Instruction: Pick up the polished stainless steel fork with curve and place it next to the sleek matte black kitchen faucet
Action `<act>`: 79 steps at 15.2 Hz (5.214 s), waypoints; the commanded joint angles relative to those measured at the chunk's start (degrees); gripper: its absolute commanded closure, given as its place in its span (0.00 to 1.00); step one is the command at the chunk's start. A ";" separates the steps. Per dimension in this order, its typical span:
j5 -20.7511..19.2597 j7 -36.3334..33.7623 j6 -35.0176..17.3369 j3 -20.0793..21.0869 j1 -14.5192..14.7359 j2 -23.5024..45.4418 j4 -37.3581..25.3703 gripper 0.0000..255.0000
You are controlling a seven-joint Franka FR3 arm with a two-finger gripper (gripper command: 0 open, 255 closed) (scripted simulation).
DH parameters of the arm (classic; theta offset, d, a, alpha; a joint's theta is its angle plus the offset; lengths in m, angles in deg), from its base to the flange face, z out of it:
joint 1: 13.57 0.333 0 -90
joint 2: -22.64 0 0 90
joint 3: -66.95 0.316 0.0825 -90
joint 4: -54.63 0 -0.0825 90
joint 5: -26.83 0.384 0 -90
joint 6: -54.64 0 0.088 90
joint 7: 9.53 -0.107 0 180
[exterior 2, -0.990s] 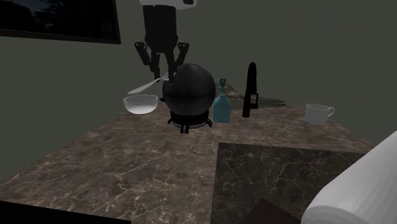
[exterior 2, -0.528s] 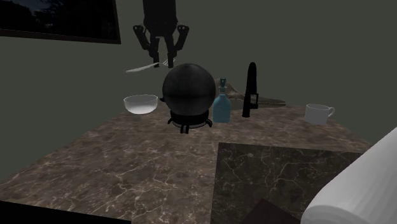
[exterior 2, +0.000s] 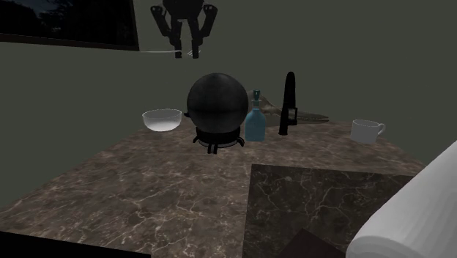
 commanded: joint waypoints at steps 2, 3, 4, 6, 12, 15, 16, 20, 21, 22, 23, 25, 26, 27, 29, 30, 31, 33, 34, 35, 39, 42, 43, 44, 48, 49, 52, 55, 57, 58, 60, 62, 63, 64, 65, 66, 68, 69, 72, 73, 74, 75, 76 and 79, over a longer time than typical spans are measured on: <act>-0.22 -0.06 2.24 0.03 -0.10 0.99 -3.19 1.00; -0.44 1.36 2.15 -0.93 -0.56 1.08 -3.18 1.00; -0.68 2.77 2.07 -1.88 -1.04 1.23 -3.23 1.00; -1.15 5.57 1.91 -3.73 -2.00 1.72 -3.54 1.00; -2.44 13.73 1.55 -8.99 -4.96 4.64 -6.14 1.00; -2.90 17.70 1.51 -11.50 -6.44 6.90 -8.41 1.00; -3.01 19.01 1.53 -12.30 -6.95 7.78 -9.33 1.00; -3.17 24.21 1.83 -15.41 -9.04 11.88 -13.82 1.00; -3.13 25.50 1.98 -16.14 -9.59 13.07 -15.17 1.00; -3.05 26.78 2.16 -16.86 -10.17 14.32 -16.62 1.00; -2.94 28.05 2.38 -17.57 -10.74 15.64 -18.18 1.00; -2.60 30.59 2.97 -18.94 -11.95 18.52 -21.66 1.00; -2.36 31.84 3.34 -19.60 -12.60 20.08 -23.59 1.00; -2.14 32.86 3.69 -20.09 -13.17 21.42 -25.28 1.00; -2.25 32.79 1.77 -20.03 -13.13 20.47 -22.41 1.00; -2.29 32.76 0.83 -20.01 -13.11 20.03 -21.04 1.00; -2.34 32.73 -0.09 -20.00 -13.09 19.62 -19.71 1.00; -2.42 32.67 -1.90 -19.97 -13.05 18.87 -17.16 1.00; -2.45 32.64 -2.78 -19.96 -13.04 18.53 -15.93 1.00; -2.48 32.61 -3.66 -19.94 -13.03 18.21 -14.74 1.00; -2.60 32.52 -7.07 -19.90 -12.99 17.12 -10.23 1.00; -2.66 32.46 -9.55 -19.88 -12.98 16.48 -7.11 1.00; -2.68 32.45 -10.37 -19.88 -12.97 16.29 -6.12 1.00; -2.70 32.43 -11.18 -19.87 -12.97 16.13 -5.14 1.00; -2.76 32.38 -14.38 -19.86 -12.96 15.61 -1.43 1.00; -2.77 32.37 -15.17 -19.86 -12.96 15.52 -0.54 1.00; -2.79 32.34 -17.52 -19.86 -12.96 15.32 2.01 1.00; -2.81 32.32 -19.84 -19.87 -12.97 15.23 4.41 1.00; -2.81 32.32 -21.38 -19.87 -12.97 15.24 5.94 1.00; -2.81 32.31 -22.15 -19.88 -12.98 15.27 6.68 1.00; -2.81 32.31 -23.68 -19.88 -12.98 15.35 8.13 1.00; -2.80 32.31 -25.20 -19.89 -12.99 15.49 9.52 1.00; -2.79 32.32 -25.96 -19.90 -12.99 15.58 10.19 1.00; -2.78 32.32 -26.72 -19.90 -12.99 15.67 10.85 1.00; -2.77 32.32 -27.48 -19.91 -13.00 15.78 11.50 1.00; -2.76 32.33 -28.23 -19.91 -13.00 15.91 12.13 1.00; -2.74 32.34 -29.74 -19.92 -13.01 16.19 13.36 1.00; -2.73 32.35 -30.50 -19.93 -13.01 16.35 13.95 1.00; -2.67 32.38 -32.75 -19.94 -13.02 16.90 15.66 1.00; -2.65 32.39 -33.50 -19.95 -13.02 17.10 16.21 1.00; -2.63 32.41 -34.25 -19.95 -13.03 17.32 16.74 1.00; -2.61 32.42 -35.00 -19.96 -13.03 17.55 17.26 1.00; -2.58 32.44 -35.75 -19.96 -13.04 17.79 17.77 1.00; -2.49 32.50 -37.99 -19.98 -13.05 18.59 19.22 1.00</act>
